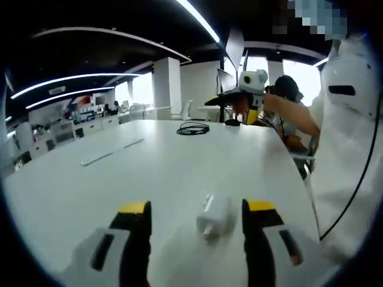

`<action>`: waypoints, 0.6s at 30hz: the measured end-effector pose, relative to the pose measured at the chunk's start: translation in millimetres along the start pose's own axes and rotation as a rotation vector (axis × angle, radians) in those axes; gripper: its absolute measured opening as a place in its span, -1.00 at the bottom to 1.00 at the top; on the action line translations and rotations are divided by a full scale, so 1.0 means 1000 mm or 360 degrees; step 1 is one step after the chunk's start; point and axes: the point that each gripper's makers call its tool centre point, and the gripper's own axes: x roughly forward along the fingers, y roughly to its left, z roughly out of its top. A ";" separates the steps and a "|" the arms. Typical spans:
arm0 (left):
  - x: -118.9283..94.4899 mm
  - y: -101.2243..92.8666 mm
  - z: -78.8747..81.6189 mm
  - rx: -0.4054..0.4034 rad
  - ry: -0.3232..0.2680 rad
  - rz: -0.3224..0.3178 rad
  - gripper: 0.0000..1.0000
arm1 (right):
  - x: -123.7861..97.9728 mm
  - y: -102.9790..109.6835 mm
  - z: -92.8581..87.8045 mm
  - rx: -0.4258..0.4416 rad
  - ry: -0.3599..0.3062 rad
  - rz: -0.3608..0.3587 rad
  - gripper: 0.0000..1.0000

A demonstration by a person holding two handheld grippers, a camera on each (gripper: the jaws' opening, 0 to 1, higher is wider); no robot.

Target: Plug the desk Type‑C cable into the charger adapter.

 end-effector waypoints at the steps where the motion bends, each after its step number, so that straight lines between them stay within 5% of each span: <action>1: 0.000 0.000 0.000 -0.0003 0.0000 -0.0001 0.22 | 0.000 -0.001 -0.001 0.0001 0.0003 0.0000 0.77; 18: 0.006 -0.001 -0.003 -0.0023 -0.0001 -0.0001 0.22 | -0.004 -0.020 -0.017 -0.0015 0.0092 -0.0005 0.77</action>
